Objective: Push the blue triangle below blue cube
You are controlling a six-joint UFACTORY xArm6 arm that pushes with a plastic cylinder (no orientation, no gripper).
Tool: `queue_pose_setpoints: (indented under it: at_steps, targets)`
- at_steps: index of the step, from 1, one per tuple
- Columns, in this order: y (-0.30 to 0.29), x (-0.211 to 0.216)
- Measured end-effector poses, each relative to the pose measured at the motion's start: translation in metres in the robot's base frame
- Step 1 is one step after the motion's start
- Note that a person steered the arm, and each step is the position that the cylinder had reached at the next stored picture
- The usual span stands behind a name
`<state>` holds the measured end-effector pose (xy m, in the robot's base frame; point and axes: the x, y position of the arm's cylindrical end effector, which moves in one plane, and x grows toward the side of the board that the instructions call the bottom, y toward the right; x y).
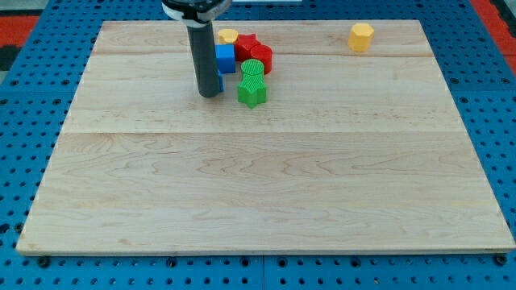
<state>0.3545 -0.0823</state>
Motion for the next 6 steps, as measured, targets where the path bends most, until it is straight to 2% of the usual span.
queue_pose_setpoints:
  at_steps: [1, 2, 3, 4, 5, 6]
  targets:
    - [0.002, -0.001]
    - [-0.026, 0.013]
    - [-0.067, -0.015]
    - [-0.044, -0.039]
    - [-0.015, -0.035]
    - [-0.013, -0.010]
